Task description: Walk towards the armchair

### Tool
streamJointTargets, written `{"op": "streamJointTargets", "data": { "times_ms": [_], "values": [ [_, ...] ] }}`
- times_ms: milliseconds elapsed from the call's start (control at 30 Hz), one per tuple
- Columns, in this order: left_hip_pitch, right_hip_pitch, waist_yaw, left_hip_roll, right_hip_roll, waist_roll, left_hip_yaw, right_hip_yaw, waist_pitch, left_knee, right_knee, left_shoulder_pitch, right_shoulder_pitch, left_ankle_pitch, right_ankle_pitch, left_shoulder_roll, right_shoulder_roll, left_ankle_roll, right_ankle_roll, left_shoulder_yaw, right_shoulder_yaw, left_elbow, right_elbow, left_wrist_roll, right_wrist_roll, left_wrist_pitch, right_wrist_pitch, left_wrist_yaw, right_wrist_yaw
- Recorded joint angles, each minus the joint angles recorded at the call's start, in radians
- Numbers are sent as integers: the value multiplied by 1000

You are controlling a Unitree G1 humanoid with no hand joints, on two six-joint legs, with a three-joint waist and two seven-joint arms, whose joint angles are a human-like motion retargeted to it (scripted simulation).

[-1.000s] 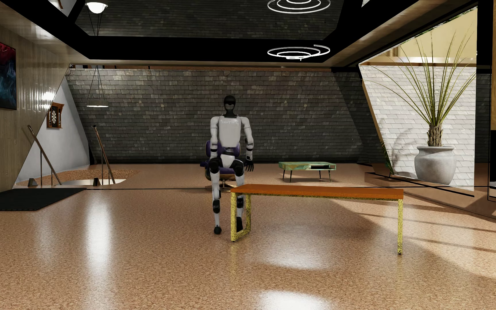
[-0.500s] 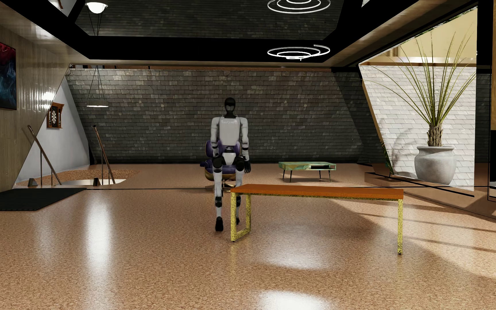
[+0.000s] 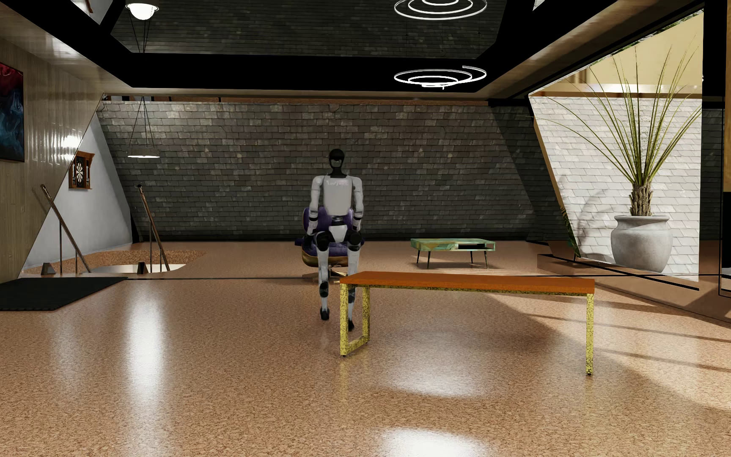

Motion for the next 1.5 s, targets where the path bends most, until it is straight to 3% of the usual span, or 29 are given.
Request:
{"op": "streamJointTargets", "data": {
  "times_ms": [100,167,233,300,333,400,467,533,567,633,700,733,800,867,933,967,1000,1033,1100,1133,1200,1233,1300,1333,1433,1500],
  "values": [
    [-21,88,7,-30,-15,-22,7,23,-5,163,53,11,44,100,27,-29,4,66,22,-13,4,104,-2,55,12,52,16,66,-8],
    [25,103,8,-67,-66,-55,28,37,-13,228,160,4,100,99,163,-65,3,74,22,10,-7,181,26,60,17,74,46,52,5],
    [98,-1,7,-103,-161,-94,76,46,-16,233,438,-4,138,33,393,-99,-11,90,109,45,15,197,76,51,-3,60,80,43,73],
    [171,-179,-2,-145,-289,-133,126,55,-11,218,754,-25,153,-25,606,-119,-65,100,200,48,95,163,86,59,-60,3,54,45,186],
    [206,-270,-10,-168,-322,-151,140,73,-6,213,868,-50,166,-54,562,-119,-93,109,183,32,117,145,62,71,-76,-24,30,43,212],
    [271,-436,-25,-208,-348,-177,148,105,4,227,974,-128,214,-118,432,-110,-100,124,165,-10,77,150,-5,112,-41,-63,32,40,152],
    [339,-553,-44,-232,-342,-189,133,119,10,244,890,-219,265,-181,274,-110,-74,132,130,-21,-14,151,-61,129,33,-58,60,35,55],
    [409,-623,-68,-236,-312,-187,104,121,8,233,646,-287,277,-227,200,-110,-53,133,100,-7,-55,129,-77,111,69,-63,82,47,23],
    [445,-640,-80,-234,-293,-183,89,118,4,217,489,-315,274,-243,207,-109,-49,132,76,-5,-56,110,-78,99,68,-72,87,51,28],
    [521,-646,-99,-228,-256,-174,63,99,-4,170,151,-354,263,-262,273,-101,-45,130,100,-35,-52,63,-75,91,53,-102,88,57,53],
    [587,-640,-112,-225,-221,-165,40,100,-10,153,-97,-370,258,-285,290,-80,-36,130,188,-120,-63,19,-76,129,40,-140,92,78,75],
    [617,-644,-118,-221,-205,-161,33,102,-13,160,-115,-365,256,-295,318,-69,-29,126,202,-159,-70,5,-74,144,34,-152,94,93,85],
    [689,-658,-131,-202,-163,-146,25,115,-21,184,11,-326,252,-277,419,-56,-8,116,81,-195,-76,10,-61,144,18,-145,98,131,104],
    [723,-638,-141,-167,-136,-119,16,88,-30,262,125,-270,256,-164,416,-67,18,63,1,-178,-95,76,-39,128,6,-79,108,165,98],
    [641,-576,-148,-113,-99,-83,-17,41,-31,500,146,-228,250,40,342,-77,55,-79,-35,-144,-127,162,-14,107,6,0,123,139,88],
    [558,-538,-150,-82,-84,-66,-26,9,-29,669,137,-220,245,141,310,-64,69,-176,-36,-160,-133,188,-6,125,6,13,121,111,91],
    [465,-499,-152,-42,-68,-50,-19,-23,-26,828,127,-214,238,224,280,-36,75,-181,-38,-193,-128,193,2,155,1,1,110,75,94],
    [376,-456,-150,2,-52,-34,-6,-46,-23,955,113,-203,225,206,253,-4,72,-187,-39,-217,-110,174,13,171,-13,-29,98,37,96],
    [208,-373,-133,66,-11,-9,3,-65,-14,1094,101,-154,187,88,201,58,54,-116,-40,-187,-63,85,49,124,-52,-88,71,-17,87],
    [138,-333,-119,84,9,1,6,-62,-10,1095,100,-119,155,23,175,84,47,-54,-40,-148,-54,34,74,84,-67,-100,61,-24,79],
    [36,-256,-90,84,41,14,-6,-39,-4,958,98,-62,97,-119,132,96,44,-17,-38,-62,-54,-41,80,15,-70,-70,53,-8,60],
    [1,-219,-76,79,51,17,-7,-25,-3,833,89,-44,68,-140,117,82,44,8,-36,-27,-53,-57,72,-8,-66,-42,50,11,45],
    [-30,-144,-52,79,63,18,22,2,-7,507,48,-32,27,-104,101,62,35,46,-31,12,-42,-48,48,-31,-52,-5,28,31,17],
    [-28,-105,-41,78,66,17,51,17,-10,329,19,-30,10,-44,100,53,31,39,-28,15,-34,-34,31,-27,-42,3,16,31,13],
    [-3,-3,-19,54,73,10,102,73,-17,-5,-10,-18,-16,-23,102,30,26,-26,-10,12,-3,19,-14,6,-11,4,-11,17,7],
    [11,56,-9,2,55,-4,47,118,-20,52,22,1,-4,74,115,-1,20,67,9,18,19,62,-23,30,-4,10,-9,23,7]
  ]
}}
